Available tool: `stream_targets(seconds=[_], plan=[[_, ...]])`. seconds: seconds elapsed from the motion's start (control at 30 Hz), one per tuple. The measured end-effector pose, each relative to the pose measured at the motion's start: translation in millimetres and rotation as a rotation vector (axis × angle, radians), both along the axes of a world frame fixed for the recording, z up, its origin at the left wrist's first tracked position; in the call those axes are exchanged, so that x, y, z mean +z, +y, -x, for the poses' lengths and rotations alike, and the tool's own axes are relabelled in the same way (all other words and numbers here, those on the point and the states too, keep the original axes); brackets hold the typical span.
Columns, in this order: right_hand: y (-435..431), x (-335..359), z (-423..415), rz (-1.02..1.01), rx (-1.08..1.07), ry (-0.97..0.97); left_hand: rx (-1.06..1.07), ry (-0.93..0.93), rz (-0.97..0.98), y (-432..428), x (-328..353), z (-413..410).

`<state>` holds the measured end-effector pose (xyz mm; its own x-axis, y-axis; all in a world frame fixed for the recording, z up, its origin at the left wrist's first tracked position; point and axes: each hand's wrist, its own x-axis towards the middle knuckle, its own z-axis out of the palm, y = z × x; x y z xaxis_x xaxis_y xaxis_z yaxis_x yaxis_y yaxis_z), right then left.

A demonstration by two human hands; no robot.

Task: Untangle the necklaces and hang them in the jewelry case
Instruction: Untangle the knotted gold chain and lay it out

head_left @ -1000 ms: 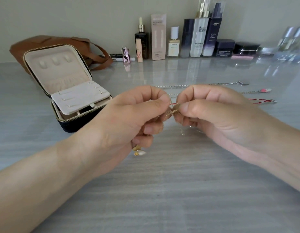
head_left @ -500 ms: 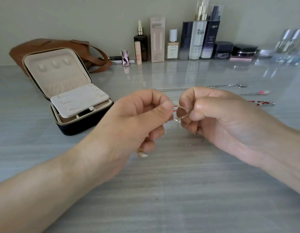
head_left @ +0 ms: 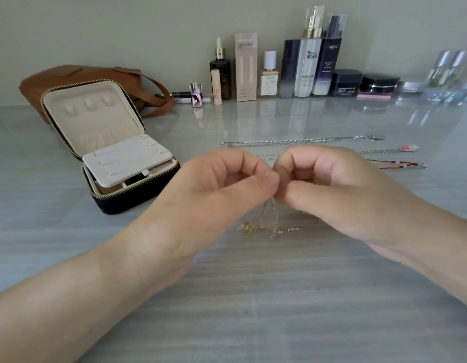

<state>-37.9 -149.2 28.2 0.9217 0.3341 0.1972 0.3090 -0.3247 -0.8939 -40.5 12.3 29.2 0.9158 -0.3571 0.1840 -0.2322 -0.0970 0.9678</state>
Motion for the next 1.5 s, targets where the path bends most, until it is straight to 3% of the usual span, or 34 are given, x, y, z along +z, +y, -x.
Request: stream_targets(seconds=[0.23,0.37,0.53,0.8,1.0,1.3,1.5], plan=[[-2.1,4.7,2.2,0.097,-0.083,-0.28,0.038,0.027,-0.076,2.8,-2.5,-5.4],[-1.9,5.9,2.1,0.079,-0.136,-0.343,0.028,0.14,-0.171,2.8,-7.0,-13.2],[-2.8,7.5,3.2,0.095,-0.161,-0.361,0.042,0.185,-0.119,3.3,-0.5,-15.2],[-2.4,7.2,6.5,0.201,-0.235,-0.486,0.057,0.021,-0.242,9.9,1.9,-10.0],[-3.2,8.3,4.7,0.128,-0.202,-0.411,-0.042,0.267,0.104,4.8,5.1,-6.6],[-2.0,8.4,3.6,-0.112,-0.151,-0.08,-0.074,0.31,0.14,4.2,5.0,-5.3],[-2.2,11.7,4.6,-0.18,-0.13,-0.015,-0.075,0.301,0.123,5.1,4.6,-5.1]])
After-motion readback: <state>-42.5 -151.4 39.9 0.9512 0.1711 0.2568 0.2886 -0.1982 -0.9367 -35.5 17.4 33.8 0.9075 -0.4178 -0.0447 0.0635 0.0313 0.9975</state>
